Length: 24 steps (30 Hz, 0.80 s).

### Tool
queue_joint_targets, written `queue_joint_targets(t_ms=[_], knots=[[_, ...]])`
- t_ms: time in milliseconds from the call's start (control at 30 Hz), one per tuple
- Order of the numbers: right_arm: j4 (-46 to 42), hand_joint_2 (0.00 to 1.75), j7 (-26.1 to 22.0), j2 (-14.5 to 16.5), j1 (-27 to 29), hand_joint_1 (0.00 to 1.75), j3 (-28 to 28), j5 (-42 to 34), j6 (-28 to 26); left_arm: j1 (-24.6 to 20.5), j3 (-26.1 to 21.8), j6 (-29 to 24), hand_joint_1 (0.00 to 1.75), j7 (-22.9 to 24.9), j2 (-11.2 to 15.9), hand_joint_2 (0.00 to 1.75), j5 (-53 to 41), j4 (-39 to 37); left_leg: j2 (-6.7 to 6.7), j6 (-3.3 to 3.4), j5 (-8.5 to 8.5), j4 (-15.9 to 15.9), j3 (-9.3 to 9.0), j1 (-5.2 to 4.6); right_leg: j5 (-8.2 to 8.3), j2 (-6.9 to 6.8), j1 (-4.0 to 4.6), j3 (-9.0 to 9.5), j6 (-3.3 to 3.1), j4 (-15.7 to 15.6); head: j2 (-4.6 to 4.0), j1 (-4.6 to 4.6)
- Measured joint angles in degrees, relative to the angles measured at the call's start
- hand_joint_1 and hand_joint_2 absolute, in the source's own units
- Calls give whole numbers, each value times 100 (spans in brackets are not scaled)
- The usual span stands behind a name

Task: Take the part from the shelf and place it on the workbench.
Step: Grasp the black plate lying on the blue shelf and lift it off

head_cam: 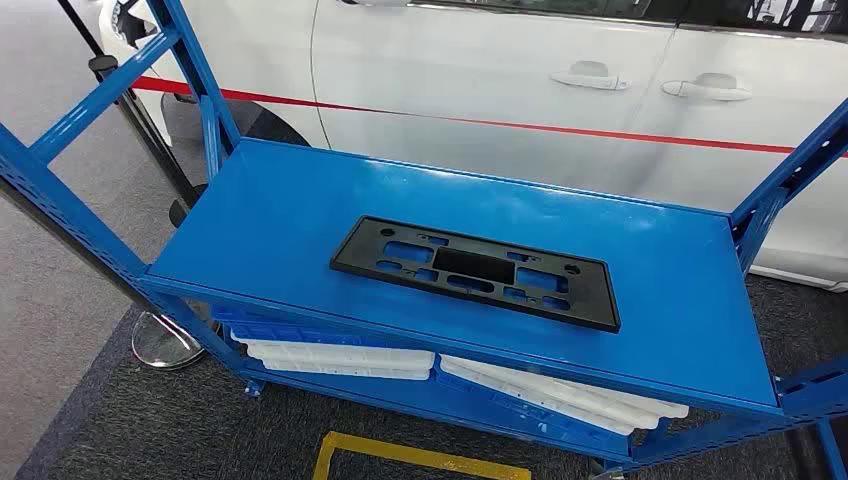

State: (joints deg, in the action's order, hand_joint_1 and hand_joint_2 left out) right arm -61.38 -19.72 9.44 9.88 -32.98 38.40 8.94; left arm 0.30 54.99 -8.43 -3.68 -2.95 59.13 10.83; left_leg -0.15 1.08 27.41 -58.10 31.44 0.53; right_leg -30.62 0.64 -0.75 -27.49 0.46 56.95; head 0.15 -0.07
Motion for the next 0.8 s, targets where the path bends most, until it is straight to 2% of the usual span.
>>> queue_joint_targets(t_ms=[333, 800], knots=[[-1331, 0, -301, 171, 271, 0, 46, 166, 163, -100, 554, -95, 0, -54, -39, 0, 599, -156, -6, 0, 0, 0, 1, 0, -2, -9, -4, 2, 3, 0, 0, 0], [-3860, 0, -887, 266, 632, 0, 473, 142, 365, -298, 1595, -274, 0, -125, -70, 0, 1665, -428, -11, 0, 0, -1, 0, 0, -2, -13, -2, 4, 4, 0, 0, 0]])
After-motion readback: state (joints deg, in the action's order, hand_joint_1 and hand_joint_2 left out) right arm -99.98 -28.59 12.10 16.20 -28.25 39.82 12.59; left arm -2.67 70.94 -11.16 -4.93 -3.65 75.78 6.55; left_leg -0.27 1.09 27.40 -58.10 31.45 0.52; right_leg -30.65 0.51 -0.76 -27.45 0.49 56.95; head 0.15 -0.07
